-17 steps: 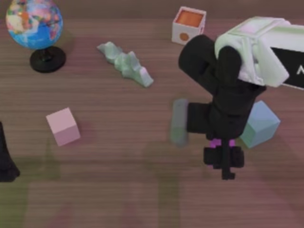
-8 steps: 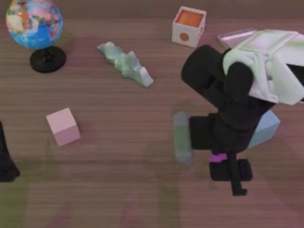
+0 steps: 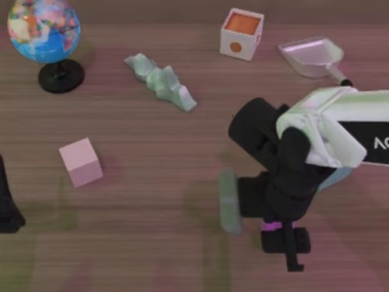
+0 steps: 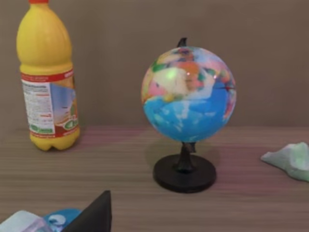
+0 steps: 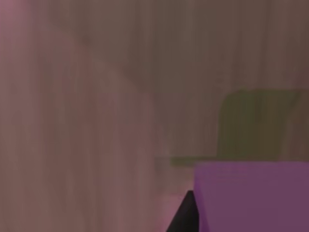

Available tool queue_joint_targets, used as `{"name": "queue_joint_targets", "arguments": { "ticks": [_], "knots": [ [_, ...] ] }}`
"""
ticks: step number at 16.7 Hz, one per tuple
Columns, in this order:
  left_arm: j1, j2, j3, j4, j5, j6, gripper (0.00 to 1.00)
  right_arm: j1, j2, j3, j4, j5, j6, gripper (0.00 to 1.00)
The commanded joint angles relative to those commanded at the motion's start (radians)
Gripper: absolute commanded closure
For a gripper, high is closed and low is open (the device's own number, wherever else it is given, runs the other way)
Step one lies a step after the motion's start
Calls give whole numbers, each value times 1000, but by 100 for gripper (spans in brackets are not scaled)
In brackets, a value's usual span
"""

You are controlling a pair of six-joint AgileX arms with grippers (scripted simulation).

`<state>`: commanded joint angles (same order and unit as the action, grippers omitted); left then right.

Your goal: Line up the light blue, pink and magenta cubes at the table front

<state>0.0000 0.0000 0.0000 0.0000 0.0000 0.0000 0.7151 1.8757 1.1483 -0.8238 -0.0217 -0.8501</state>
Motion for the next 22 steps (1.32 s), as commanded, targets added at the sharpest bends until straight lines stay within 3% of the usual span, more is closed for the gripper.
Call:
{"name": "queue_joint_targets", "arguments": {
  "ticks": [5,18,22],
  "knots": [
    [0,0,0,0,0,0,0,1,7,-12,15,0,-1,100],
    [0,0,0,0,0,0,0,1,7,-12,15,0,-1,2],
    [0,0,0,0,0,0,0,1,7,-12,15,0,-1,0]
  ]
}}
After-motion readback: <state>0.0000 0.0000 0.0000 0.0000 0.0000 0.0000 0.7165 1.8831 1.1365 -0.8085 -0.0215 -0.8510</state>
